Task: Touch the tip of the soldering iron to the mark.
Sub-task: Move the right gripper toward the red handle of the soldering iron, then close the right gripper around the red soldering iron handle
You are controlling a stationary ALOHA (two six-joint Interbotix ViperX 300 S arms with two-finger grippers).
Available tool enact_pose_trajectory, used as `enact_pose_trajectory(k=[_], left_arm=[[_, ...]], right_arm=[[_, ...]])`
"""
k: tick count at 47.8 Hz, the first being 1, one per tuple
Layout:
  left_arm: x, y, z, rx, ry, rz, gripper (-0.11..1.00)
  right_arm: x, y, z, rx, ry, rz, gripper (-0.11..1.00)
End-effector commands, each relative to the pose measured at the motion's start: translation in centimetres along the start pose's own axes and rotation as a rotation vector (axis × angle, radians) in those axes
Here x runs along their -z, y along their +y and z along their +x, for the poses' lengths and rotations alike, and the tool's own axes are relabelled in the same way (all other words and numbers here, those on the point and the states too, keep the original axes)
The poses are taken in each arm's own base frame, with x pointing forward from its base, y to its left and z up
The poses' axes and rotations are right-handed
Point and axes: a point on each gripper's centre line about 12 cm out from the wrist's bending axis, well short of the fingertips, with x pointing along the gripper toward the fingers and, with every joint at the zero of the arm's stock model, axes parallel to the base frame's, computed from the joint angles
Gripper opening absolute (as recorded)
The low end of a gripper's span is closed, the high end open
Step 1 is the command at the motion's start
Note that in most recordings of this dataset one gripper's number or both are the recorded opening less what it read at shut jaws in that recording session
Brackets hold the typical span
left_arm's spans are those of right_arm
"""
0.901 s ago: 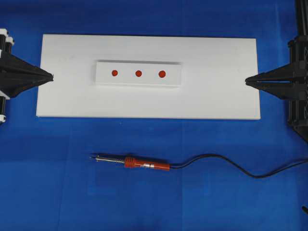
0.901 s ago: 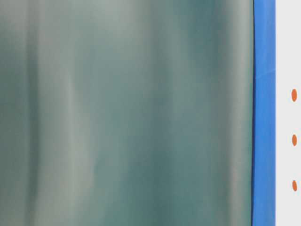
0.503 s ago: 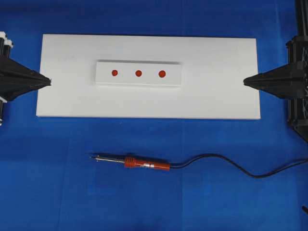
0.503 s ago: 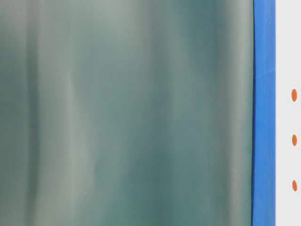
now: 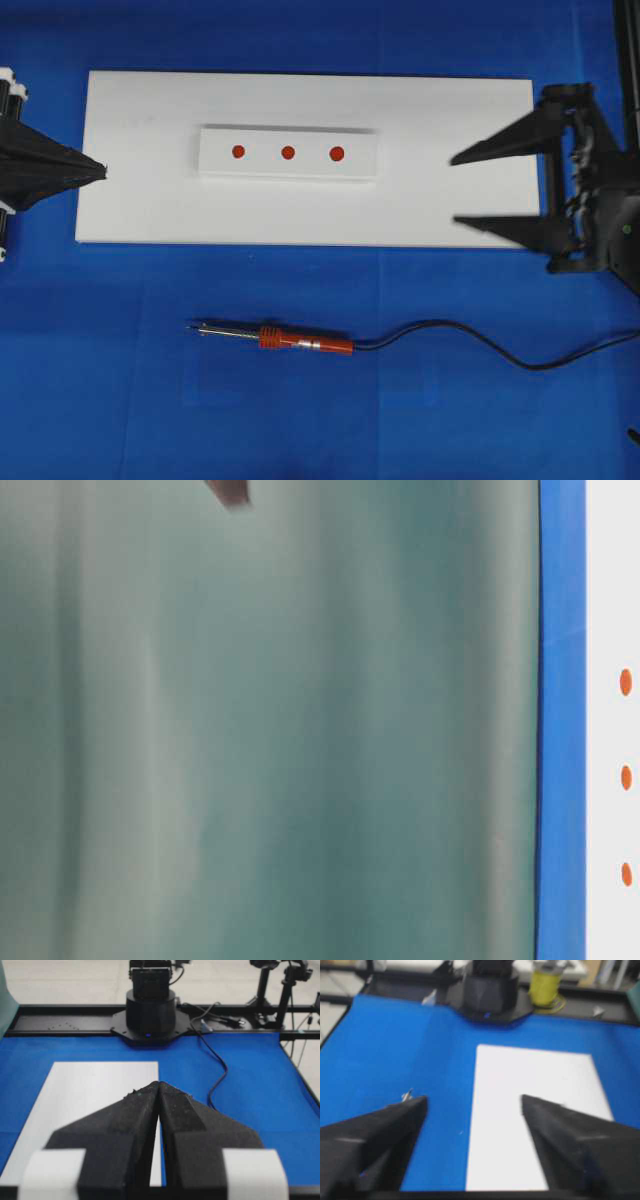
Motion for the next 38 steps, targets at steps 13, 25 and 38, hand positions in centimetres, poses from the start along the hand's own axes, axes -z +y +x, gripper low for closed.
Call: enact_pose_trajectory(k=[13, 25, 38], left_arm=[[-0.3, 0.0, 0.1, -0.001, -0.009, 0.002, 0.0], [-0.2, 0.0, 0.1, -0.001, -0.009, 0.003, 0.0], [-0.1, 0.0, 0.0, -0.001, -0.006, 0.003, 0.0]], right_arm=[[1.1, 2.5, 6.3, -0.049, 0.117, 0.099, 0.86], [4.1, 3.4, 10.9, -0.029, 0.245, 0.177, 0.86], [8.9, 3.7, 15.0, 0.027, 0.361, 0.264, 0.86]])
